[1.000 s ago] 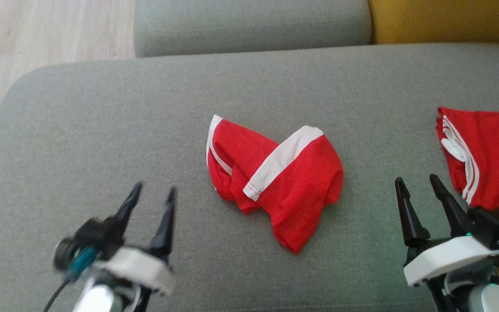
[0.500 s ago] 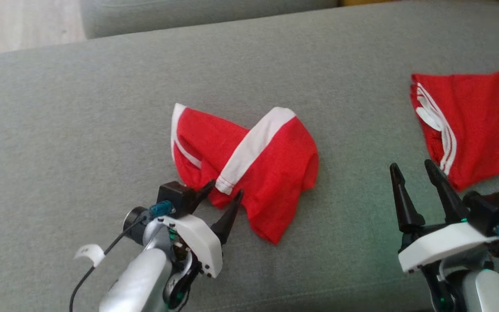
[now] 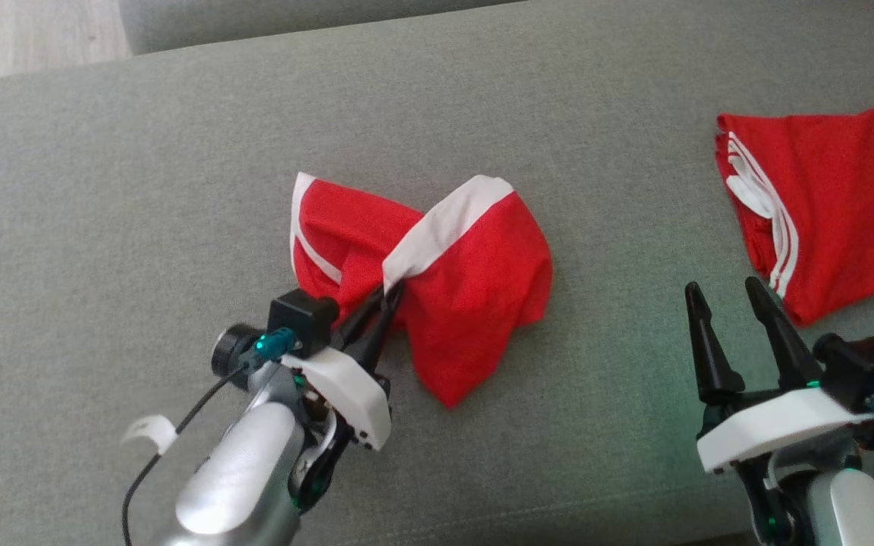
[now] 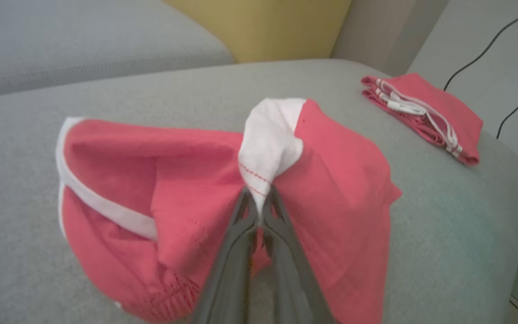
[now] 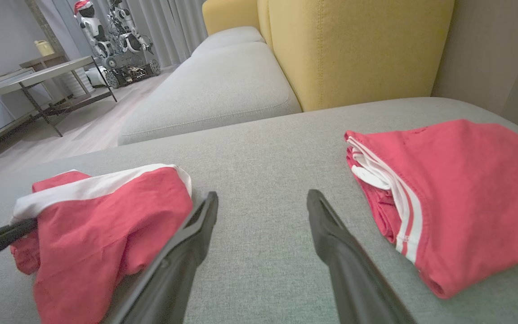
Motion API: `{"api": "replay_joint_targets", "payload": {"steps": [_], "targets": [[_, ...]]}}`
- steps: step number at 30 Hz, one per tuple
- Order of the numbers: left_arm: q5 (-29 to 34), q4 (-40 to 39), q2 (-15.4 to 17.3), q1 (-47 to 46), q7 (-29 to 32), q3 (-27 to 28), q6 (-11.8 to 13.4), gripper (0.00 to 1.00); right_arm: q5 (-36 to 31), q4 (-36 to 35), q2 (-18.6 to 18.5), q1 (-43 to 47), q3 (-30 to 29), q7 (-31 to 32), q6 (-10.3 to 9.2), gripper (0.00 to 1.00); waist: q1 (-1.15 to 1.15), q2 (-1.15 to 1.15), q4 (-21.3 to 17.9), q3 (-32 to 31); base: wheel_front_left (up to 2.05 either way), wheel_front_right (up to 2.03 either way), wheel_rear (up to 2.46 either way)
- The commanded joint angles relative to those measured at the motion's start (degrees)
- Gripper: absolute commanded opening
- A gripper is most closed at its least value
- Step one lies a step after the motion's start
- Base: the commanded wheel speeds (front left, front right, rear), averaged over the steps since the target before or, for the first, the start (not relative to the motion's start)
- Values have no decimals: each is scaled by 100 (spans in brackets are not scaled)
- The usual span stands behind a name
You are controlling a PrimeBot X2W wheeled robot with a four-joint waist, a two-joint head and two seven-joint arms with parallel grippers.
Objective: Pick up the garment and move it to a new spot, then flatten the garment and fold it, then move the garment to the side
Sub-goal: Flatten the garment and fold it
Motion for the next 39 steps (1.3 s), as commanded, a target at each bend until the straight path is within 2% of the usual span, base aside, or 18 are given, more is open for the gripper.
{"api": "replay_joint_targets", "payload": {"steps": [1,6,10,14,20,25,26,27,28,33,39], "targets": [[49,-316,120,-212,-122,179,73,0,40,-176,-20,-246,105,-77,-4,100,0,0,36,-20,0,0,0],[119,-1272,431,150,-138,305,369,0,56,-154,-7,-182,22,-78,-4,100,0,0,192,-102,0,0,0],[147,-2122,833,606,86,501,671,0,79,-181,1,-139,-15,-56,-4,100,0,0,323,-150,0,0,0],[87,-2598,1262,1144,419,781,977,0,79,-225,6,-143,-27,-23,-4,100,0,0,414,-144,0,0,0],[-134,-2412,1700,1749,643,1217,1265,0,85,-257,10,-168,-33,21,-4,100,0,0,488,-84,0,0,0],[-370,-1893,1597,1790,507,1271,1167,0,92,-237,12,-195,-17,43,-4,100,0,0,491,-61,0,0,0],[-405,-1772,1552,1776,500,1255,1147,15,92,-230,12,-202,-9,48,-4,100,0,0,479,-72,0,0,0],[-455,-1673,1488,1751,453,1265,1139,90,92,-229,13,-208,-7,53,-4,100,0,0,470,-77,0,0,0],[-491,-1580,1436,1723,402,1269,1124,100,90,-231,13,-212,-5,59,-4,100,0,0,462,-84,0,0,0],[-618,-1344,1208,1587,57,1332,1114,100,70,-256,13,-206,-6,85,-4,100,0,0,436,-145,0,0,0],[-697,-1525,1013,1507,-400,1532,1224,100,36,-303,12,-166,-4,110,-4,100,0,0,464,-290,0,0,0]]}}
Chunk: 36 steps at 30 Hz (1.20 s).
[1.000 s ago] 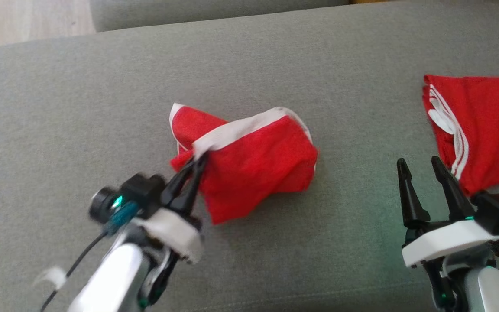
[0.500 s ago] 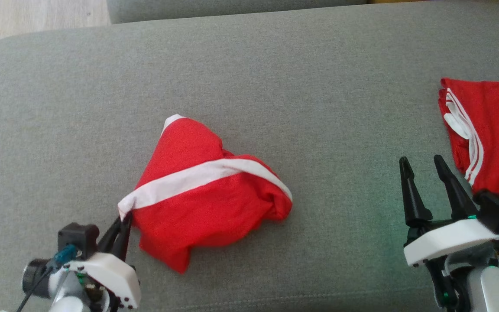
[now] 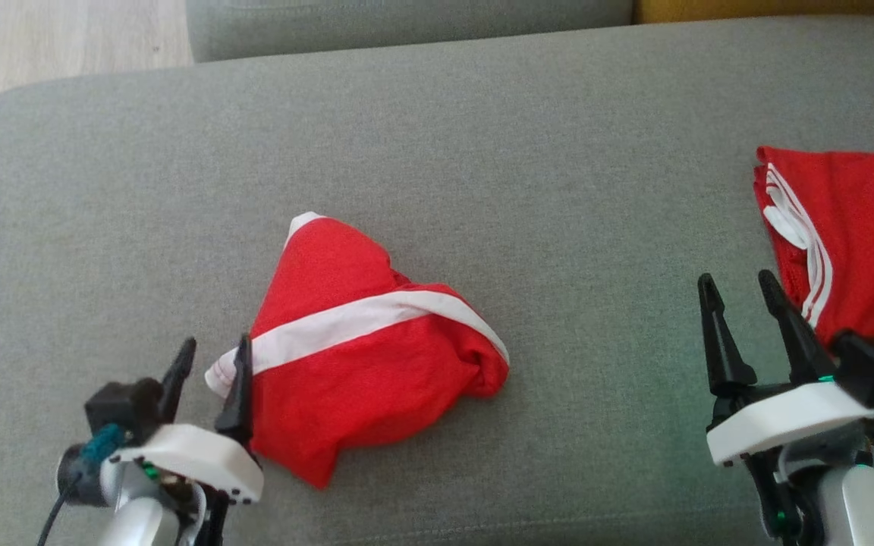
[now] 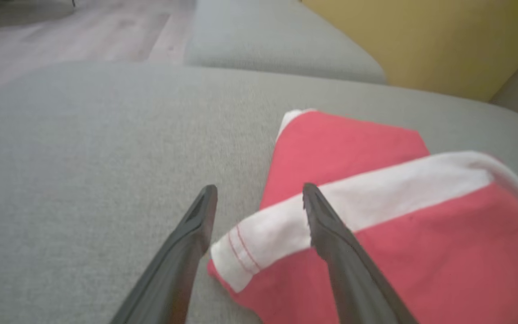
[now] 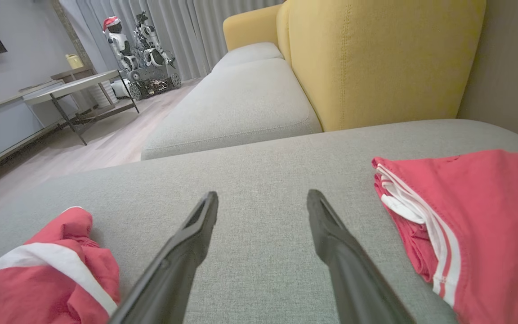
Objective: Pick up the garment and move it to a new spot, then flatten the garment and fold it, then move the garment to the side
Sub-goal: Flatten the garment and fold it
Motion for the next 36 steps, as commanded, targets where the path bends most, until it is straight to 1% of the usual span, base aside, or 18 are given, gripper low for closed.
{"api": "replay_joint_targets", "payload": {"steps": [1,7,14,22,31,33,36], "targets": [[15,-189,62,-251,-74,269,32,100,-15,-233,-27,-119,141,31,-5,100,0,0,11,-31,0,0,0],[366,-611,-3,-327,-271,373,319,100,-51,-279,-49,-53,157,75,-5,100,0,0,46,-213,0,0,0],[714,-1225,0,-205,-313,424,478,100,-79,-328,-80,44,198,131,-5,100,0,0,69,-378,0,0,0],[676,-1396,16,46,-288,404,524,100,-88,-364,-84,125,234,165,-5,100,0,0,89,-445,0,0,0],[649,-1378,6,-13,-259,350,526,100,-43,-285,-90,120,258,222,-5,100,0,0,199,-367,0,0,0],[659,-1381,-1,-68,-256,328,520,100,-5,-143,-92,89,372,242,-5,100,0,0,275,-314,0,0,0],[668,-1380,-17,-155,-260,295,498,100,74,196,-93,8,711,246,-5,100,0,0,425,-212,0,0,0]]}}
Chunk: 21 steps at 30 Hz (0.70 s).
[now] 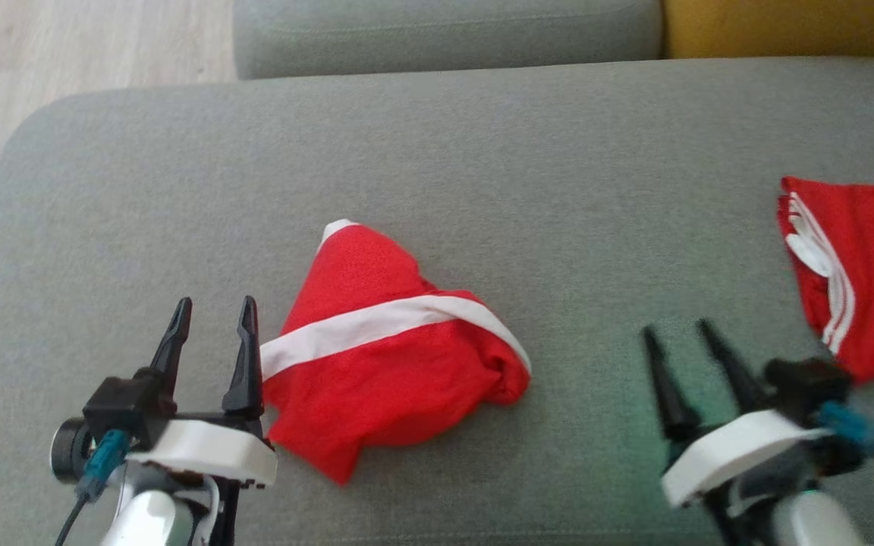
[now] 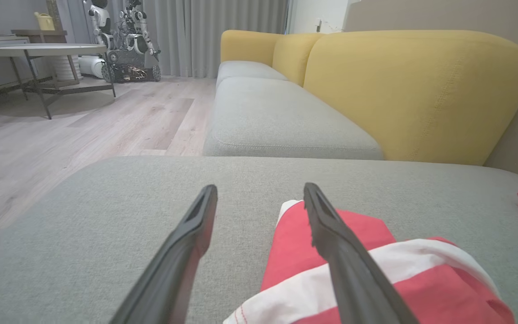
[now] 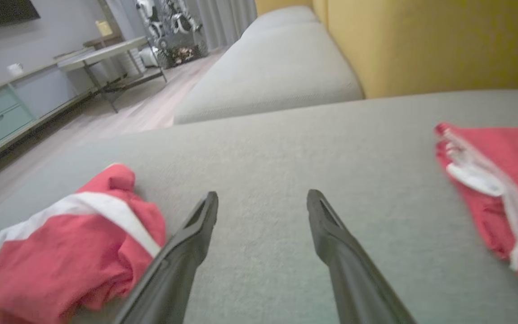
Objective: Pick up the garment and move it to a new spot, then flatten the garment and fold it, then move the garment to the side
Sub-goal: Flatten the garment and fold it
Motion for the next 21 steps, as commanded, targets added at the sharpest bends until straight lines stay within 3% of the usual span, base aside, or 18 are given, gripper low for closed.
{"api": "replay_joint_targets", "payload": {"steps": [1,7,14,15,16,18,21], "targets": [[21,-180,54,-375,-21,187,-19,100,55,22,-69,-246,350,11,-5,100,0,0,156,114,0,0,0],[21,-93,-47,-539,-42,119,-83,100,402,1072,-34,-539,1158,-105,-5,100,0,0,521,314,0,0,0],[29,-21,-149,-641,-62,102,-132,100,829,2028,-7,-999,1356,-368,-5,100,0,0,736,466,0,0,0],[32,-10,-163,-650,-65,106,-137,100,885,2153,-5,-1084,1408,-388,-5,90,0,0,744,479,0,0,0],[37,-2,-177,-657,-67,111,-140,100,935,2263,-4,-1163,1450,-412,-5,47,0,0,748,496,0,0,0],[44,20,-199,-672,-71,125,-153,100,1033,2451,-2,-1305,1536,-456,-5,0,0,0,746,523,0,0,0],[66,45,-225,-700,-75,149,-171,100,1159,2656,0,-1481,1635,-538,-5,0,0,0,724,544,0,0,0]]}}
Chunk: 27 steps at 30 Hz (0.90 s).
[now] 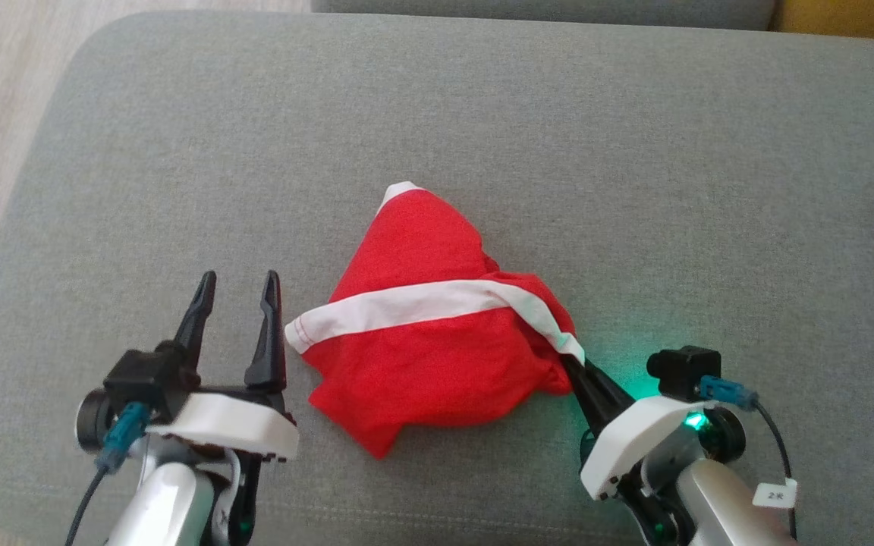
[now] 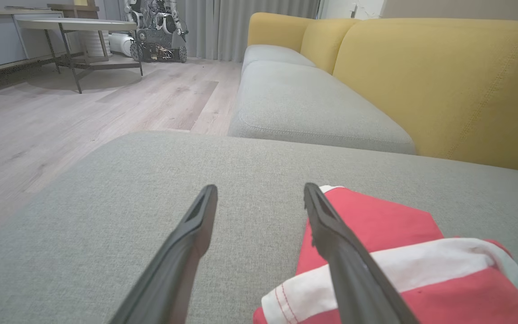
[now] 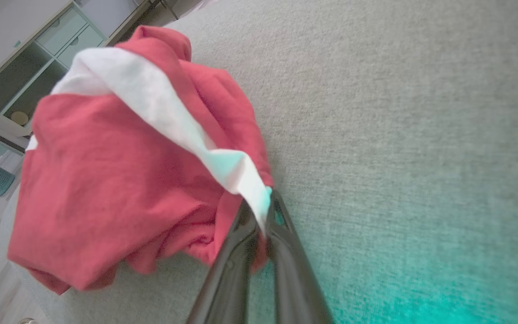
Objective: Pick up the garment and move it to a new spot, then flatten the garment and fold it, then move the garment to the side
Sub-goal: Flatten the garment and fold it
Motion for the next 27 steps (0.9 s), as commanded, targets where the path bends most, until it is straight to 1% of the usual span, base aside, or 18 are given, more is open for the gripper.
{"api": "replay_joint_targets", "payload": {"steps": [1,3,6,12,17,21,22,24,27], "targets": [[65,-157,27,-335,-67,263,-25,100,67,-72,-5,-188,163,-118,-5,0,0,0,-24,2,0,0,0],[85,-153,18,-344,-68,284,-33,100,88,-21,-10,-271,183,-236,-5,0,0,0,-54,0,0,0,0],[119,-180,-3,-356,-69,323,-52,100,-9,-11,-117,-393,90,-431,-5,0,0,0,-112,-1,0,0,0],[181,-216,-59,-322,-70,411,-107,100,-333,-177,-410,-603,-422,-522,-5,0,0,0,-282,18,0,0,0],[239,-235,-104,-307,-70,474,-149,100,-732,-466,-775,-727,-926,-293,-5,0,0,0,-431,59,0,0,0],[290,-234,-141,-321,-70,502,-195,100,-1188,-812,-1210,-791,-1238,-28,-5,0,0,0,-520,93,0,0,0],[290,-234,-141,-321,-70,502,-195,100,-1188,-812,-1210,-791,-1238,-28,-5,0,0,0,-520,93,0,0,0],[322,-228,-172,-346,-71,519,-230,100,-1509,-1003,-1464,-807,-1314,173,-5,0,0,0,-576,137,0,0,0],[339,-209,-192,-370,-71,529,-262,100,-1647,-1020,-1546,-808,-1240,259,-5,0,0,0,-600,168,0,0,0]]}}
